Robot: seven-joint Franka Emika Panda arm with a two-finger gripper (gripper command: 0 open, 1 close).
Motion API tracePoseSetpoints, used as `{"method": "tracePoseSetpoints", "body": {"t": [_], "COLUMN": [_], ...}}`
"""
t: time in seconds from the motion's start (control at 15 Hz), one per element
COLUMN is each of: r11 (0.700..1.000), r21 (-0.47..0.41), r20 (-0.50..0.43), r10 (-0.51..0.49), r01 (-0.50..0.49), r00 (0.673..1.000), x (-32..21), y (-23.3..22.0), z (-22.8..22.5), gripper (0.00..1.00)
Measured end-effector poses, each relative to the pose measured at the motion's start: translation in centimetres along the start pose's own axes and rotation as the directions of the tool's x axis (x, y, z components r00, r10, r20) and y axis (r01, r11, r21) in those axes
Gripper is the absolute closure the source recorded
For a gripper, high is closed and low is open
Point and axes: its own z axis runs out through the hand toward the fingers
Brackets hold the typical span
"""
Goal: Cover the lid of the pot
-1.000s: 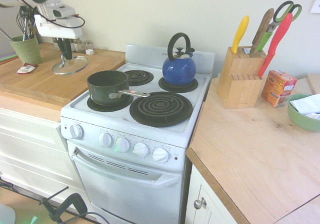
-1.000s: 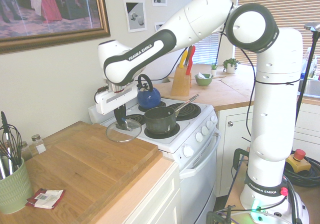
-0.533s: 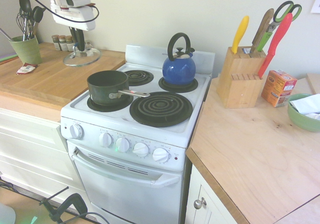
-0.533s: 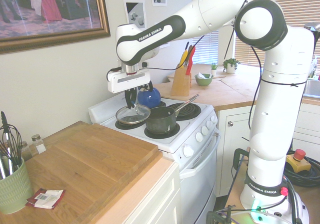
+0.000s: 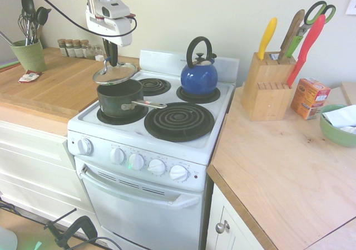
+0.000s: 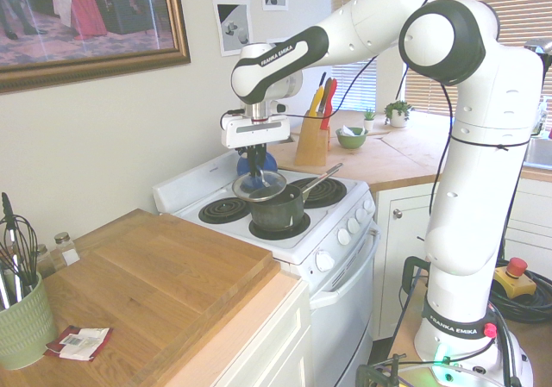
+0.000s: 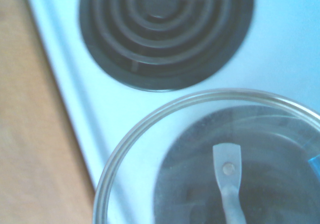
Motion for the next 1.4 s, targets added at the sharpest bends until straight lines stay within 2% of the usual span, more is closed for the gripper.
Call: {"method": "tracePoseSetpoints", "body": {"t": [0.33, 1.4], "r11": [1.000, 0.999], "r21": [0.002, -0.033], "r20": [0.003, 0.026], "r10": [0.021, 0.006], "r01": [-0.021, -0.006], "r00": [1.000, 1.000], "x": [1.8, 1.8], "y": [2.0, 2.0], "z": [0.3, 3.2], "gripper": [1.00, 1.00]}}
